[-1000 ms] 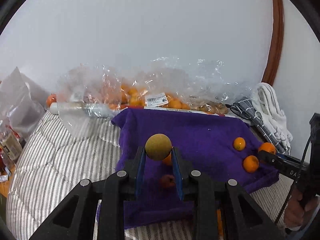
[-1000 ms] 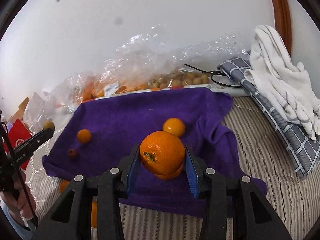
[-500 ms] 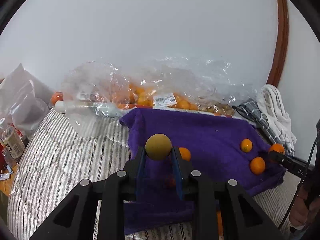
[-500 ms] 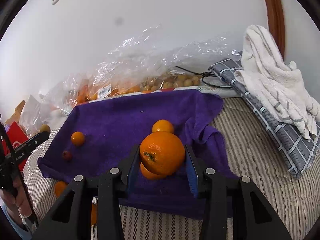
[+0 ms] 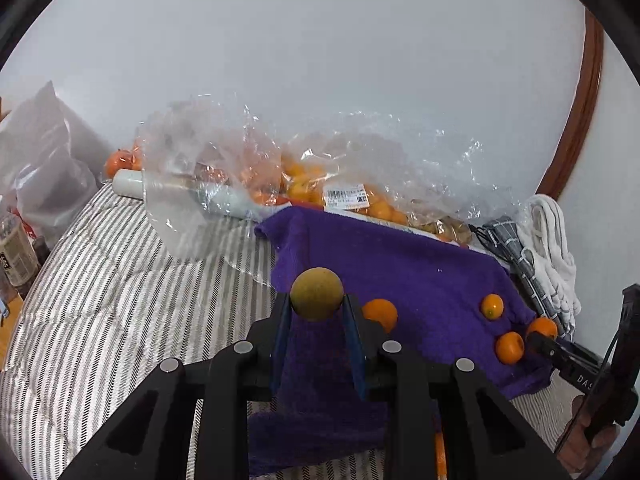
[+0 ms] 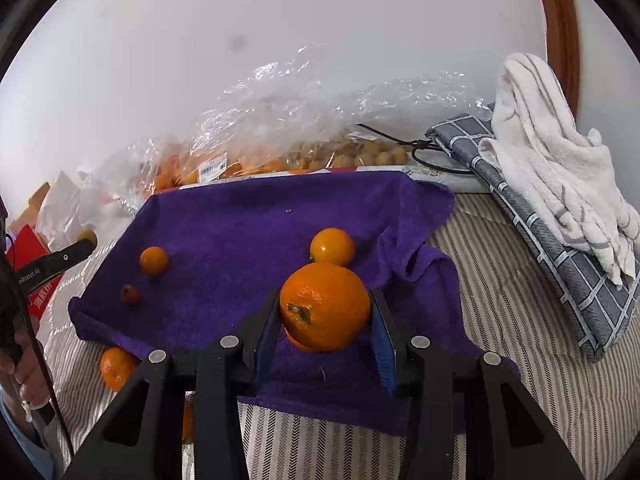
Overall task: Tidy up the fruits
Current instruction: 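Carry the orange and yellow-green fruit over the towel and lower them, then open the right tool to drop the orange while the left tool drops the yellow-green fruit, then close the right tool on an orange beside the towel while the left tool approaches the pile, then close the left tool on a large orange while the right tool holds its orange, then carry both held oranges over the towel and lower them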
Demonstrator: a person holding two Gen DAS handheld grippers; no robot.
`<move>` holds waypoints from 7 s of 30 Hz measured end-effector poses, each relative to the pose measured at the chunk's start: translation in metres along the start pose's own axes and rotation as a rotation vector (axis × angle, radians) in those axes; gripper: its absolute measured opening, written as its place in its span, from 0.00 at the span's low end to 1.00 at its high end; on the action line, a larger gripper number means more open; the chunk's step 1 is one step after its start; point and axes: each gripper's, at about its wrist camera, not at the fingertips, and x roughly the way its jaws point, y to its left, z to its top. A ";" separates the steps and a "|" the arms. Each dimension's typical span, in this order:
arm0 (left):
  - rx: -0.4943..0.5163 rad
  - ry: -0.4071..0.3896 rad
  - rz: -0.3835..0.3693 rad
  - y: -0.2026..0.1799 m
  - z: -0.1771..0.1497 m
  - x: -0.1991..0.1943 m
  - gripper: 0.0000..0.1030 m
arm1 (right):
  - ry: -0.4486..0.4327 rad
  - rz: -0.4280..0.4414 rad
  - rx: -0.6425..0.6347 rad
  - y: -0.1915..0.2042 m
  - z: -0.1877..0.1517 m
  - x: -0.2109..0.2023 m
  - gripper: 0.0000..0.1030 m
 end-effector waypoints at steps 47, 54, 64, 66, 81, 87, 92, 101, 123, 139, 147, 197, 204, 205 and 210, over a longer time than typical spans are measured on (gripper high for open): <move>0.205 0.085 0.115 -0.039 -0.022 0.023 0.25 | 0.025 -0.108 -0.117 0.010 0.008 0.044 0.60; 0.186 0.066 0.076 -0.039 -0.022 0.017 0.40 | -0.031 -0.110 -0.127 0.013 0.008 0.028 0.65; 0.114 -0.015 0.047 -0.026 -0.011 -0.002 0.41 | -0.071 -0.118 -0.143 0.026 0.014 -0.005 0.65; 0.097 -0.016 0.045 -0.022 -0.010 -0.003 0.41 | -0.058 -0.100 -0.138 0.028 0.010 -0.015 0.65; 0.043 0.039 0.058 -0.004 -0.034 -0.043 0.41 | 0.150 0.143 0.000 0.053 -0.055 -0.026 0.45; -0.012 0.051 0.061 0.019 -0.070 -0.063 0.41 | 0.200 0.204 0.038 0.059 -0.060 -0.013 0.45; -0.034 0.065 0.077 0.026 -0.075 -0.061 0.42 | 0.228 0.240 0.079 0.060 -0.061 -0.005 0.37; -0.001 0.080 0.089 0.021 -0.079 -0.058 0.43 | 0.193 0.170 0.091 0.047 -0.059 -0.017 0.29; 0.097 0.202 0.092 0.002 -0.089 -0.037 0.46 | 0.148 0.012 -0.114 0.030 -0.085 -0.020 0.35; 0.124 0.214 0.118 -0.003 -0.090 -0.035 0.50 | 0.160 0.092 -0.016 0.015 -0.082 -0.022 0.35; 0.097 0.267 0.056 -0.015 -0.088 -0.037 0.48 | 0.127 0.063 -0.079 0.024 -0.086 -0.029 0.32; -0.001 0.058 -0.146 -0.050 -0.068 -0.038 0.36 | 0.086 0.021 0.012 0.007 -0.084 -0.035 0.32; 0.007 -0.002 -0.130 -0.048 -0.063 -0.049 0.36 | 0.092 -0.010 0.021 0.005 -0.079 -0.038 0.32; 0.007 -0.009 -0.127 -0.048 -0.062 -0.050 0.36 | 0.085 -0.011 0.027 0.004 -0.077 -0.041 0.32; -0.004 -0.041 -0.119 -0.043 -0.060 -0.057 0.36 | 0.033 -0.007 0.044 -0.001 -0.063 -0.066 0.32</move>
